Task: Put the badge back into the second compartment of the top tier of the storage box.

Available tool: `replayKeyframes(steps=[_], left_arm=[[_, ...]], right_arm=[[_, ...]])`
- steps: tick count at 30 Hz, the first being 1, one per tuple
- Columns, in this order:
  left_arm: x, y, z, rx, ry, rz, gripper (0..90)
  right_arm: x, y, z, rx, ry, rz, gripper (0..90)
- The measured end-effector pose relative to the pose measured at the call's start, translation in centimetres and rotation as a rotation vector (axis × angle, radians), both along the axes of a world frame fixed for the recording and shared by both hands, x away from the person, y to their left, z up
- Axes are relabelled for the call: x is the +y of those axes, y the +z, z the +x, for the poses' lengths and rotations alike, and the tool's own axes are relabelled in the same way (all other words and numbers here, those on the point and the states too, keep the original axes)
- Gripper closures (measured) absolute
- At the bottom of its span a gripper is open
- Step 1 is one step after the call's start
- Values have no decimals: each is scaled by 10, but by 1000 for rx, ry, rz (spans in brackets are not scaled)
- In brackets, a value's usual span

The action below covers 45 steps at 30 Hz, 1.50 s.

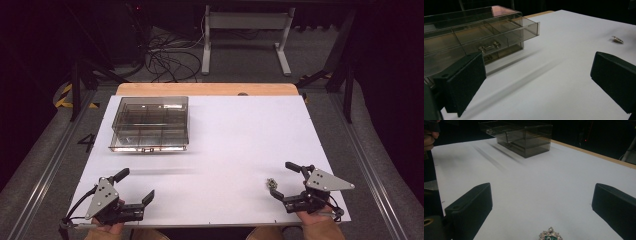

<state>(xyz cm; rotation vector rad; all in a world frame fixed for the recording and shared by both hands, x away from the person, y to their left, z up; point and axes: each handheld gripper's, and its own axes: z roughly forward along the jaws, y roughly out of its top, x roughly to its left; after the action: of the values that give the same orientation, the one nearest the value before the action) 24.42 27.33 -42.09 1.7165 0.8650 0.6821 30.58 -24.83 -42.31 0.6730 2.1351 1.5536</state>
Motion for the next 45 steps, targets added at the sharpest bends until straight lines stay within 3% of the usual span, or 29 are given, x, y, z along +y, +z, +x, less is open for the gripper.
replayKeyframes(steps=[22, 27, 39, 45], left_arm=[[-1, 0, -1, -9, -1, 12, 9], [-2, 0, -1, -10, -2, 12, 9], [-3, -1, 0, -4, -2, 21, 9], [-3, -1, 0, -4, -3, 23, 9]], right_arm=[[1, 2, 1, 10, 5, -12, 44], [3, 5, 2, 1, 9, -34, 60], [10, 13, 20, 75, -5, -47, 64], [15, 16, 25, 72, -5, -69, 64]])
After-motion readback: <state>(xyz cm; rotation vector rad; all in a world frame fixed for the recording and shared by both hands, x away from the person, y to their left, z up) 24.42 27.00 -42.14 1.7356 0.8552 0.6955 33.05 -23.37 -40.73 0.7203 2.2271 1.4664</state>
